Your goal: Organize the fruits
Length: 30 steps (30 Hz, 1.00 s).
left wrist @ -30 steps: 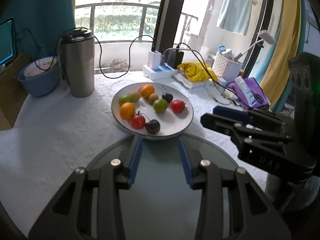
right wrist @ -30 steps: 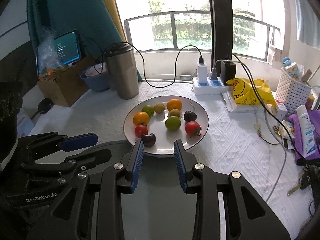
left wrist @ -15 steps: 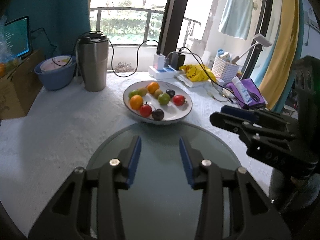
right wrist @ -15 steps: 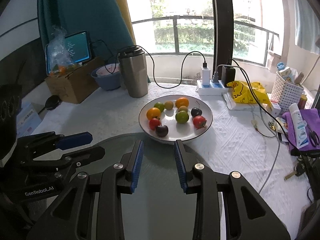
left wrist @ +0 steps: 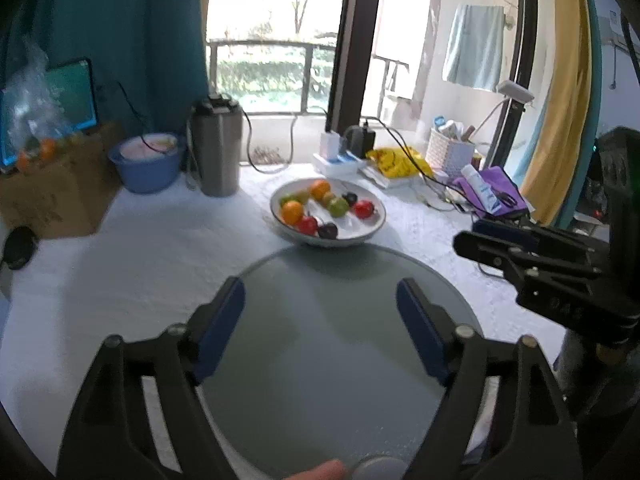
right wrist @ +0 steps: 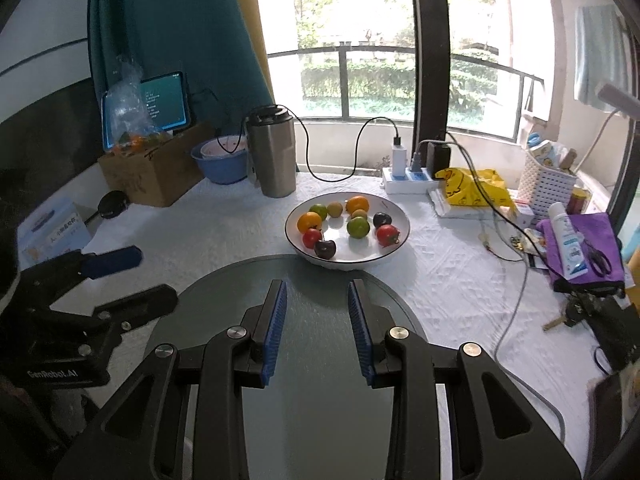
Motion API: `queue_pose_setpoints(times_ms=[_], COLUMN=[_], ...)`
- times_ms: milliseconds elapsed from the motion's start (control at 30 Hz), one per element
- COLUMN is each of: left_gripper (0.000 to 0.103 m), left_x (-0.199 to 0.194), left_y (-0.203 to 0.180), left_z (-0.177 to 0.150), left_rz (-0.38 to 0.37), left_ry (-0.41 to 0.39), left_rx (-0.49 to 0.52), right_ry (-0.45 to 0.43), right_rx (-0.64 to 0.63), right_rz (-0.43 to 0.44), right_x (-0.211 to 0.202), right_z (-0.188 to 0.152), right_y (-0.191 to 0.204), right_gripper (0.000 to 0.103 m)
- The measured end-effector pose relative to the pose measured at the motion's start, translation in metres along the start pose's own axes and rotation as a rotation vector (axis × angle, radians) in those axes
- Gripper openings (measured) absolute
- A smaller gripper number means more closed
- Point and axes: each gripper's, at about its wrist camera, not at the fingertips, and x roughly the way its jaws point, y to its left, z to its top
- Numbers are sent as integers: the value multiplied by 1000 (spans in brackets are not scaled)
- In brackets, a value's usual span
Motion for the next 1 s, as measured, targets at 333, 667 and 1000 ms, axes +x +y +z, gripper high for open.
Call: queue_pose_setpoints(times_ms=[333, 667, 1000], left_gripper=[88, 88, 89], left_x=[-43, -79, -109], left_y=[-2, -11, -17], left_z=[13, 26, 42], left_rz=[45, 100, 83], left_ry=[-67, -165, -252], left_rx=[-2, 14, 7], right_ry=[-72, -171, -239], right_rx=[18, 13, -2], right_rz=[-61, -103, -114], right_x=[-49, -92, -118], right_z=[3, 21, 36], right_y=[4, 13, 22], right_gripper=[67, 82, 83])
